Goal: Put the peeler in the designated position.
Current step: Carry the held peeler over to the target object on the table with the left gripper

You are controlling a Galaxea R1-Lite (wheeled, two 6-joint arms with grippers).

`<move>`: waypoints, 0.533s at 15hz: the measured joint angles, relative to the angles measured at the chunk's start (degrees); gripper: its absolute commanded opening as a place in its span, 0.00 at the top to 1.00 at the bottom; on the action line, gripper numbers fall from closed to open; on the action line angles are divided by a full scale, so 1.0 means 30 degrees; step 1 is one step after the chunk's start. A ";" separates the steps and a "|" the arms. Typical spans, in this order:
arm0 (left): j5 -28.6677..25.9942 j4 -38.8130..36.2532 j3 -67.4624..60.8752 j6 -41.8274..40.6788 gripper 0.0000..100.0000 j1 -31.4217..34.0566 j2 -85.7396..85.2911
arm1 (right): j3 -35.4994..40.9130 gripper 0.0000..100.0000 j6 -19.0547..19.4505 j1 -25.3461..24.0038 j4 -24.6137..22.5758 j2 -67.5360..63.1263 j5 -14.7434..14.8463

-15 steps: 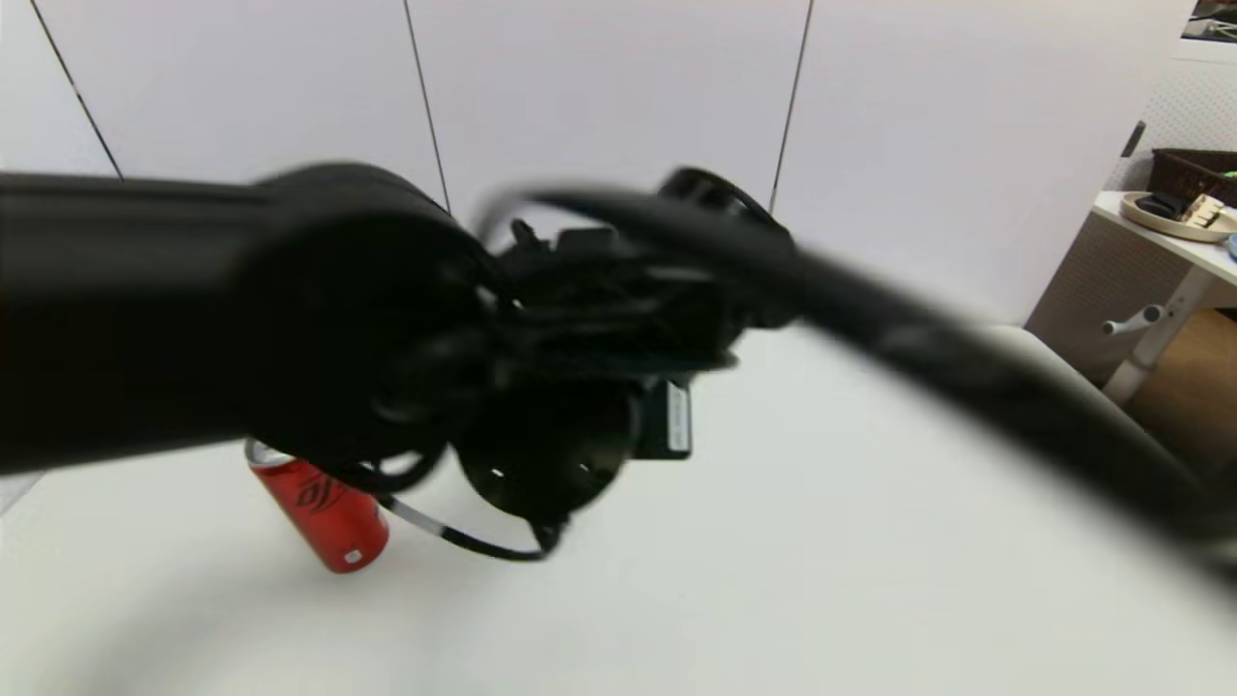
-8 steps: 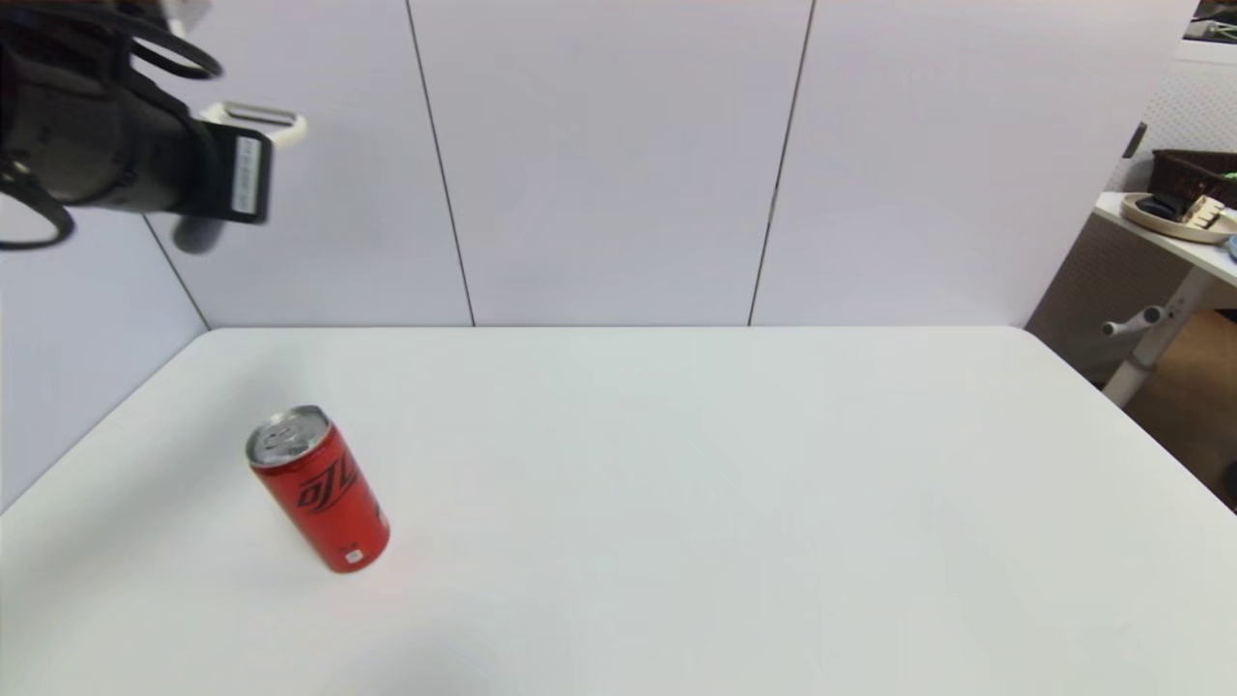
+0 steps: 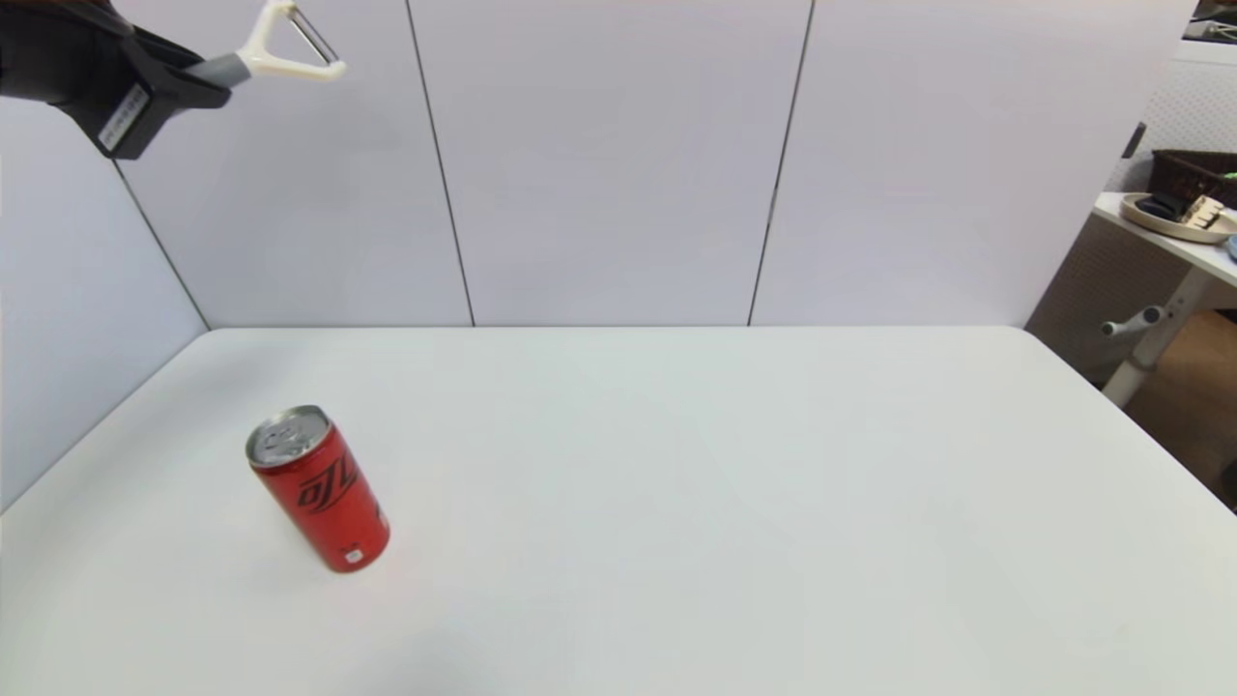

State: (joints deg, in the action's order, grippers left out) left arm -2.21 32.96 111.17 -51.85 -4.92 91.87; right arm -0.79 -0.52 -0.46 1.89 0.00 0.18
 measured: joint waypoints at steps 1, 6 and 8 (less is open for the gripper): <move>-0.1264 0.0175 0.0126 -0.1577 1.00 0.0240 0.0394 | 0.0000 0.00 0.0004 0.0000 0.0000 0.0000 0.0000; -0.5372 0.0431 0.0378 -0.8367 1.00 0.1658 0.2414 | 0.0000 0.00 0.0004 0.0000 -0.0008 0.0000 0.0000; -0.6851 0.0431 0.0329 -0.9305 1.00 0.2024 0.3190 | 0.0000 0.00 0.0004 0.0000 -0.0008 0.0000 0.0000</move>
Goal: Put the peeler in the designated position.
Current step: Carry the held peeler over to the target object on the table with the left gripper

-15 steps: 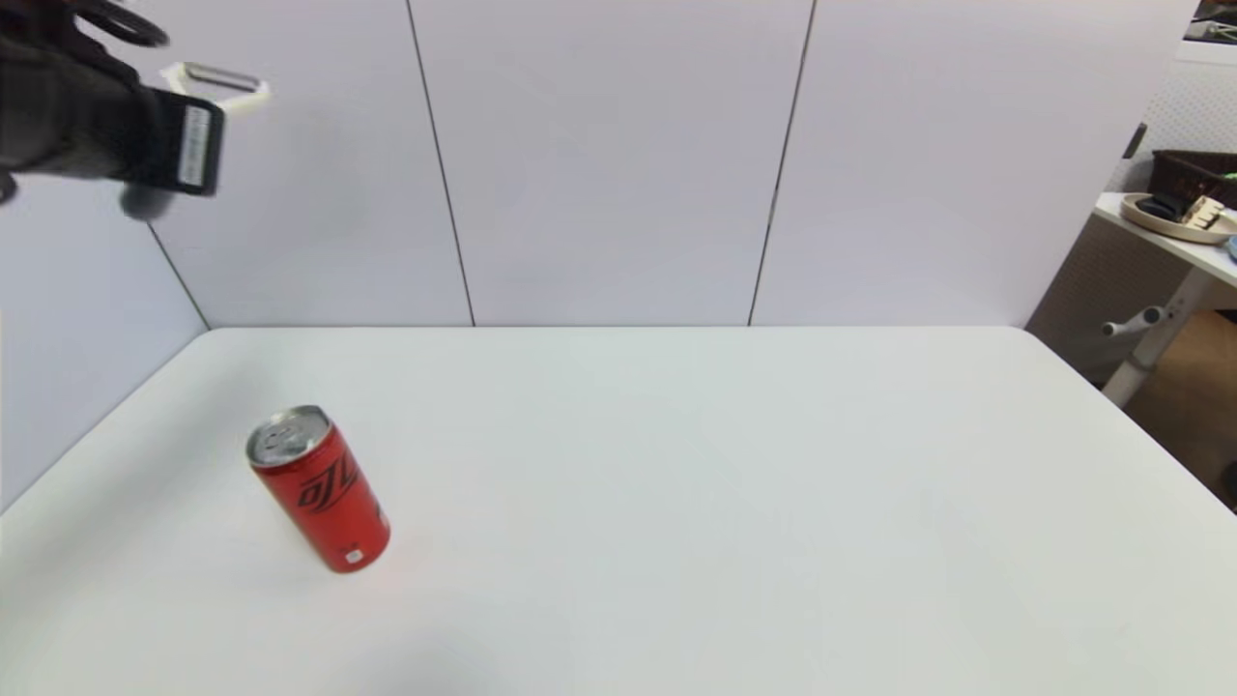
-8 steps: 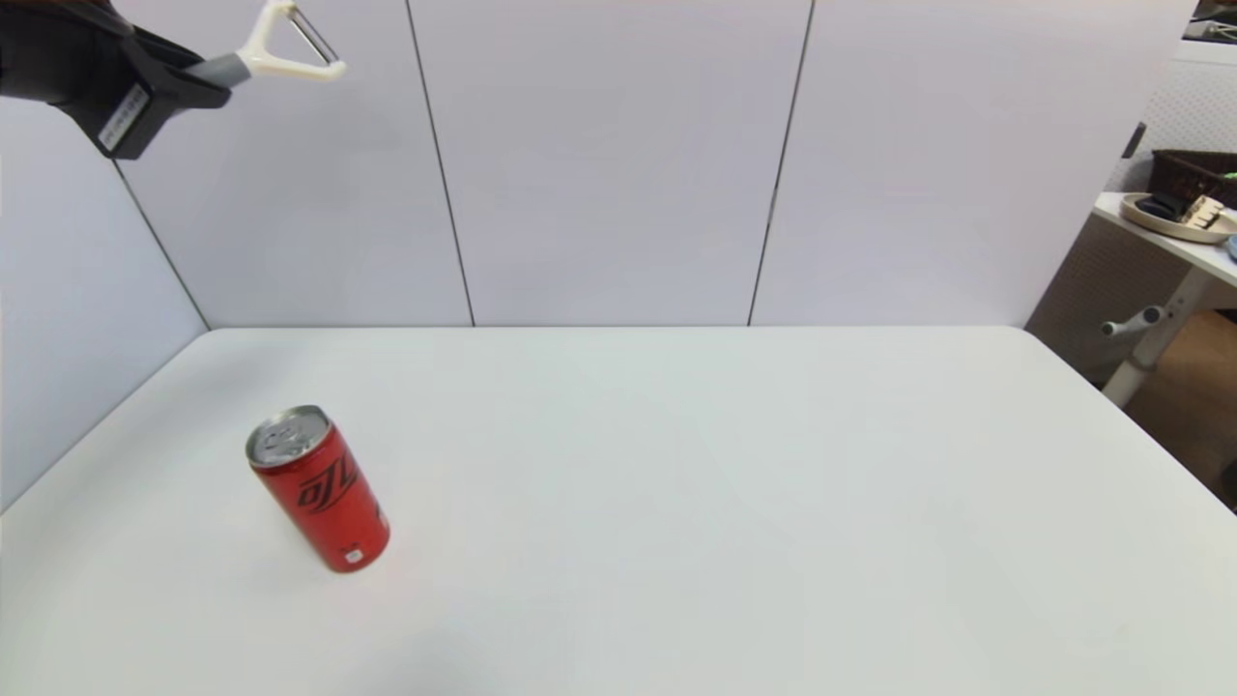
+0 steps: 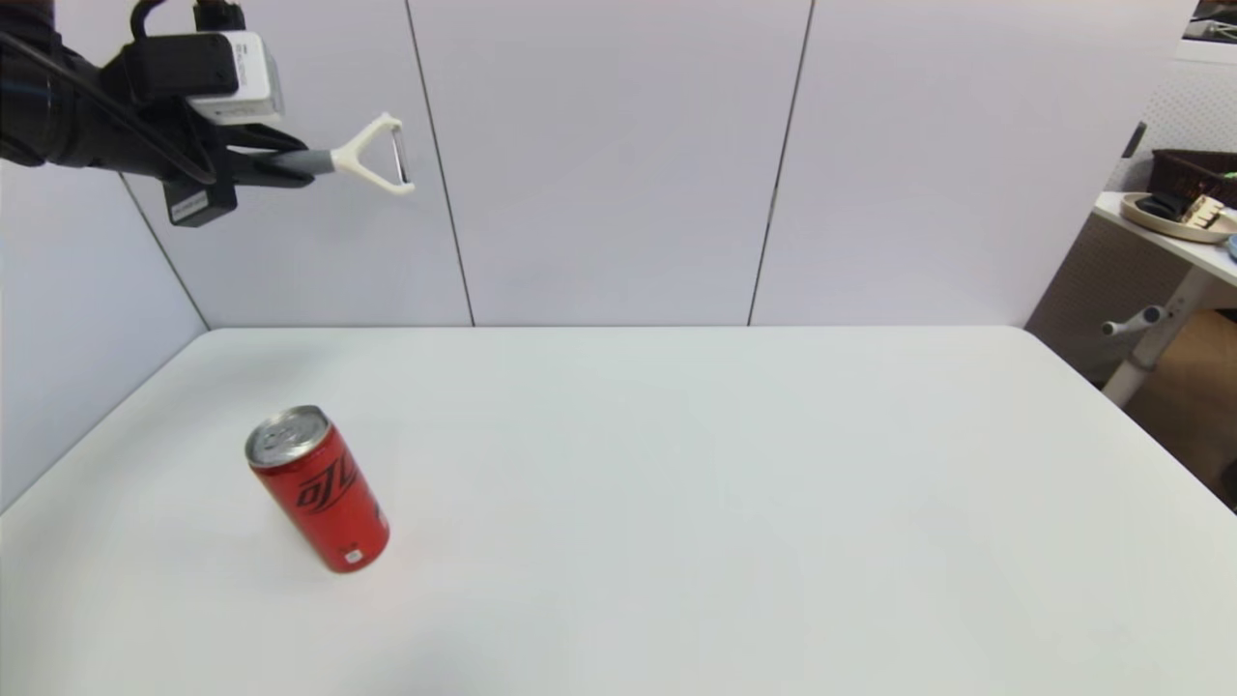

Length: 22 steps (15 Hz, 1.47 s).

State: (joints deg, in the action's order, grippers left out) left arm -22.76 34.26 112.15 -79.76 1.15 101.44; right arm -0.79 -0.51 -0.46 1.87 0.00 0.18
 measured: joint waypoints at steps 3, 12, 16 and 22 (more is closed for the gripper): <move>-0.1426 0.0122 -0.0248 -0.1910 1.00 0.0618 0.1081 | 0.0000 0.00 0.0000 0.0000 0.0000 0.0000 0.0000; -0.3702 0.2076 -0.3576 -0.5283 1.00 0.1463 0.2499 | 0.0000 0.00 0.0000 -0.0008 0.0008 0.0000 -0.0008; -0.3999 0.2125 -0.7176 -0.6644 1.00 0.1914 0.2544 | 0.0000 0.00 -0.0012 0.0000 0.0008 0.0000 -0.0008; -0.3812 0.2003 -0.9143 -0.7038 1.00 0.2251 0.3304 | 0.0000 0.00 -0.0004 0.0000 0.0008 0.0000 0.0000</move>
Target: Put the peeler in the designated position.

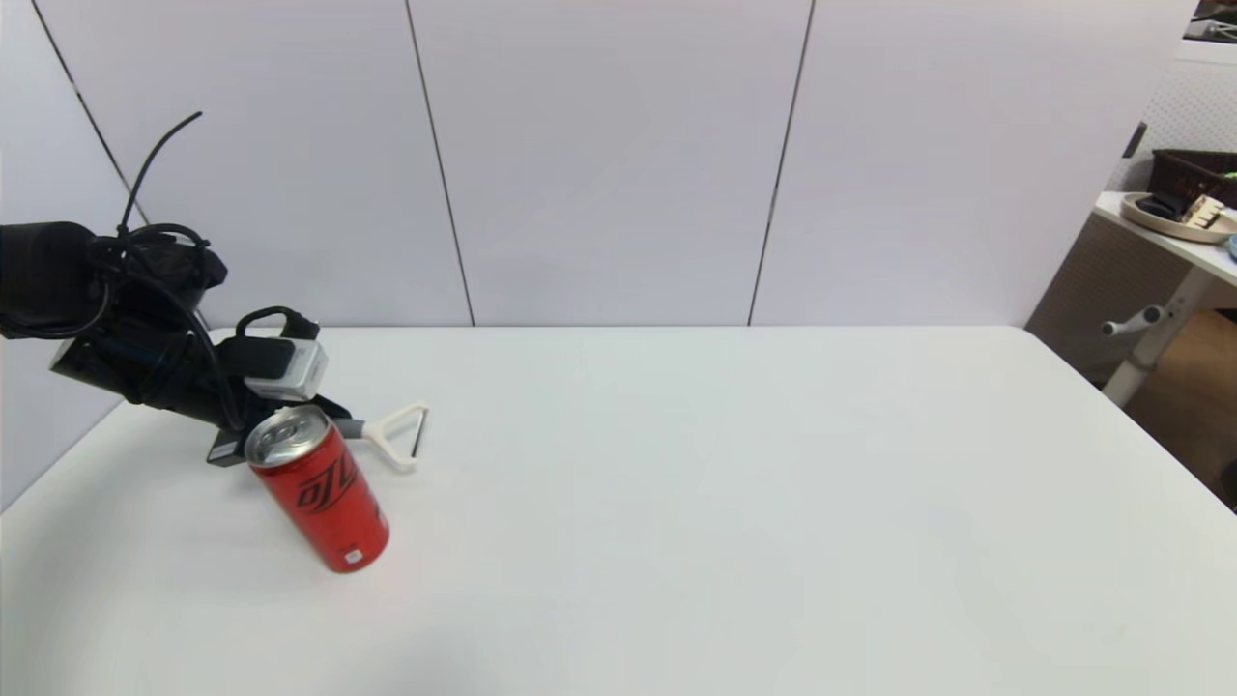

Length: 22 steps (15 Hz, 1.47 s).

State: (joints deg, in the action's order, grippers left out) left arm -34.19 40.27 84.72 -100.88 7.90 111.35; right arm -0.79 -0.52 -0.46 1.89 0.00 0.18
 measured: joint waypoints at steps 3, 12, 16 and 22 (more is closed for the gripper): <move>-0.0020 0.0102 -0.0102 0.0309 1.00 0.0000 0.0313 | 0.0000 0.00 0.0000 0.0000 -0.0008 0.0000 0.0000; -0.0028 0.0130 -0.0138 0.0626 0.00 -0.0008 0.0874 | 0.0000 0.00 0.0004 0.0000 -0.0008 0.0000 -0.0008; -0.0028 0.0057 0.0240 0.0935 0.00 -0.0008 0.0670 | 0.0000 0.00 0.0000 0.0000 -0.0008 0.0000 -0.0008; 0.1853 -0.2727 0.1544 0.5161 0.00 0.0325 -0.1166 | 0.0000 0.00 0.0000 -0.0008 -0.0008 0.0000 0.0000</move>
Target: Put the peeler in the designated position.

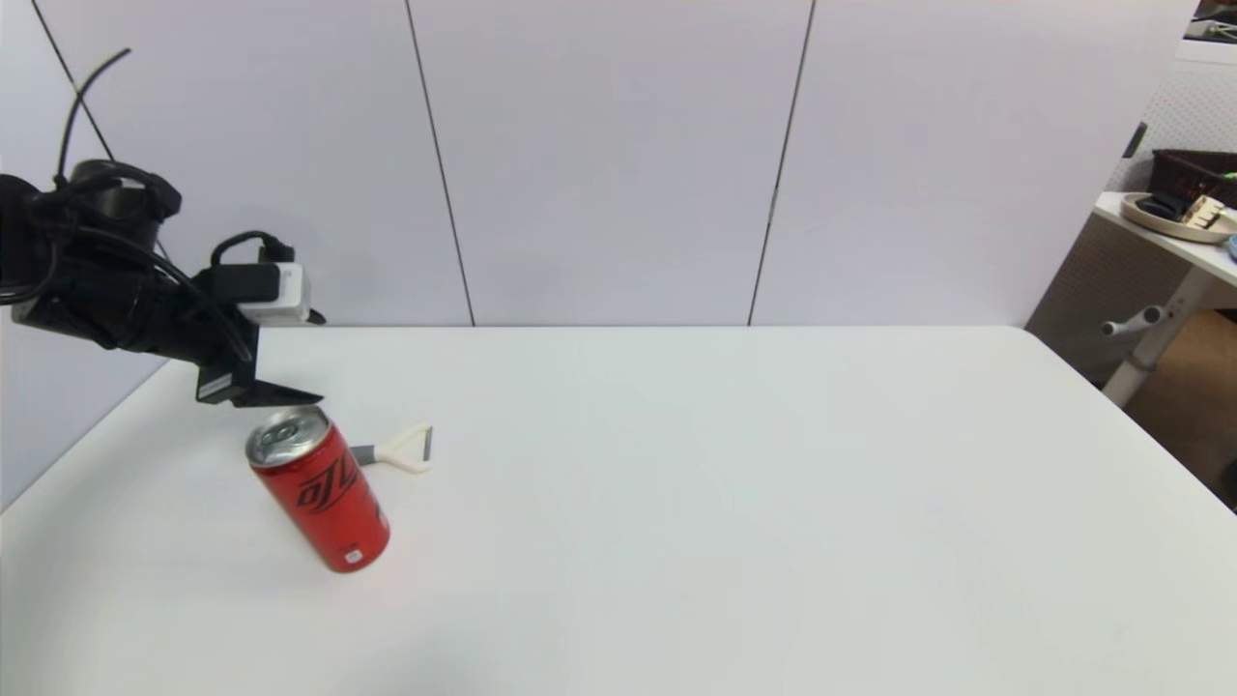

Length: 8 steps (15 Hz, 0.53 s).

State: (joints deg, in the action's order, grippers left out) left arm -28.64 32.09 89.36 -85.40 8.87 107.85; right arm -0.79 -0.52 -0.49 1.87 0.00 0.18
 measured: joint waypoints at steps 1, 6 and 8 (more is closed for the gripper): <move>0.0679 -0.0626 0.0016 0.1564 0.00 0.0000 -0.0679 | 0.0000 0.00 0.0004 0.0000 0.0008 0.0000 0.0000; 0.5713 -0.2649 0.0049 1.2491 0.00 -0.0910 -0.5161 | 0.0000 0.00 0.0000 0.0008 0.0008 0.0000 -0.0008; 0.8123 -0.3174 -0.0232 1.7221 0.00 -0.1556 -0.7237 | 0.0000 0.00 0.0000 0.0008 0.0008 0.0000 0.0000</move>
State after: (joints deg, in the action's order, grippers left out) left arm -4.27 22.56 88.66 -33.73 4.21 86.14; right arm -0.79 -0.52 -0.46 1.89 0.00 0.18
